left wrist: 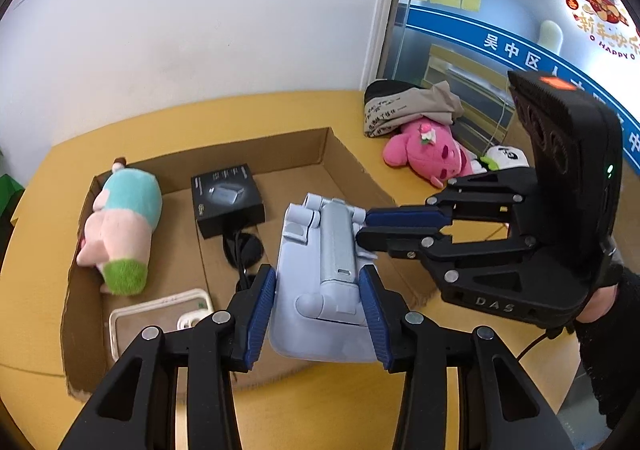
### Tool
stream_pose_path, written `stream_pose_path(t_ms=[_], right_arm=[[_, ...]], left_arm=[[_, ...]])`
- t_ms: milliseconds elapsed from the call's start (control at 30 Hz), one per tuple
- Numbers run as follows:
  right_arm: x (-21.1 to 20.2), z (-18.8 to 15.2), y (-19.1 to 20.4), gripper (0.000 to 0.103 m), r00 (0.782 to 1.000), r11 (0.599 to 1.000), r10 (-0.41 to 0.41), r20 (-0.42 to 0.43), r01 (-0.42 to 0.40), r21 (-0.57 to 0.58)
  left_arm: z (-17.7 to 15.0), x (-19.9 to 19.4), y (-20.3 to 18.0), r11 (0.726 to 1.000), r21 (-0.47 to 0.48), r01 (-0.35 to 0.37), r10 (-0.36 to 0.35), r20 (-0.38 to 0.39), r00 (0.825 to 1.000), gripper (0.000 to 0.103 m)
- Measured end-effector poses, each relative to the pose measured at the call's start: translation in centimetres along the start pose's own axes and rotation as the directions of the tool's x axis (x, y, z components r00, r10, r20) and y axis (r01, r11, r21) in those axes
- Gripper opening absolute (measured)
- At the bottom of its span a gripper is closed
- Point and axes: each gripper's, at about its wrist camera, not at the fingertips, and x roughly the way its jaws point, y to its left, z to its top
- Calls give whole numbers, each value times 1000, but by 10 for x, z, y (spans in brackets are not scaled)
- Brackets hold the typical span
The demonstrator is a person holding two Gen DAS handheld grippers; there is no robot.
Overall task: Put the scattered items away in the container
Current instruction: 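Lift the phone stand with the right gripper and lower it into the box, then lower the right gripper onto the phone stand inside the box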
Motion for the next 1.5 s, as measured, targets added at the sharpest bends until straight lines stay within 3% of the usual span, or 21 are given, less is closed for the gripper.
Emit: stream_pose_path(t_ms=[33, 67, 100, 300, 467, 533, 600, 700, 733, 800, 867, 933, 1000, 1067, 1133, 1267, 1367, 1400, 1467, 1500], right_arm=[[4, 3, -9, 8, 1000, 1000, 4, -5, -4, 9], [7, 5, -15, 1, 1000, 1000, 19, -4, -19, 16], [10, 7, -20, 1, 1000, 1000, 24, -4, -24, 20], [60, 1, -55, 1, 994, 998, 16, -104, -10, 65], [69, -13, -70, 3, 991, 989, 37, -129, -17, 148], [69, -17, -71, 3, 990, 987, 38, -138, -15, 161], [68, -21, -77, 8, 988, 982, 40, -149, -11, 188], [67, -25, -82, 35, 986, 974, 33, -162, 5, 227], [66, -25, -82, 43, 985, 974, 23, -169, 16, 227], [68, -26, -81, 49, 979, 971, 11, -203, 38, 238], [75, -28, -77, 63, 967, 968, 31, -252, 34, 250], [86, -33, -67, 65, 946, 976, 23, -322, 50, 214], [105, -44, -58, 65, 907, 979, -4, -421, 89, 182], [116, -50, -56, 70, 878, 974, -101, -469, 182, 131], [120, -50, -56, 70, 862, 968, -141, -488, 223, 115], [138, -48, -55, 74, 781, 936, -285, -555, 352, 15], [144, -53, -54, 80, 762, 927, -324, -561, 374, -27], [143, -53, -55, 79, 769, 928, -317, -555, 372, -14], [141, -52, -59, 65, 786, 935, -283, -549, 355, 26], [141, -52, -58, 64, 781, 934, -289, -553, 357, 17]], left_arm=[[7, 5, 1, 1000, -2, -3, 3, 4, 1000, 4], [14, 12, 3, 1000, -14, 25, -25, -16, 1000, 0], [21, 22, 5, 998, -33, 56, -57, -36, 998, 0], [28, 79, 20, 996, -88, 30, -41, -129, 991, 0], [12, 72, 53, 986, -169, 11, -33, -126, 991, 2], [8, 67, 70, 980, -197, -12, -13, -123, 992, 9], [4, 64, 82, 976, -208, -62, 35, -132, 991, 38], [-1, 56, 93, 969, -236, -78, 52, -112, 992, 78], [-3, 53, 94, 967, -241, -78, 54, -105, 993, 80], [-6, 53, 94, 965, -250, -81, 55, -112, 992, 83], [-9, 55, 91, 963, -260, -74, 43, -123, 992, 83], [-11, 57, 87, 963, -261, -66, 33, -130, 991, 83], [-13, 58, 84, 963, -264, -59, 23, -136, 990, 83], [-14, 61, 81, 963, -264, -47, 9, -146, 989, 83], [-14, 64, 77, 967, -252, -46, 7, -155, 988, 83], [-12, 74, 70, 971, -238, -11, -33, -180, 983, 83], [-8, 83, 69, 970, -241, 16, -64, -193, 979, 83], [-6, 86, 70, 970, -244, 22, -72, -196, 978, 83], [-4, 91, 71, 968, -247, 37, -88, -201, 976, 83], [-3, 94, 72, 968, -249, 41, -94, -207, 974, 83]])
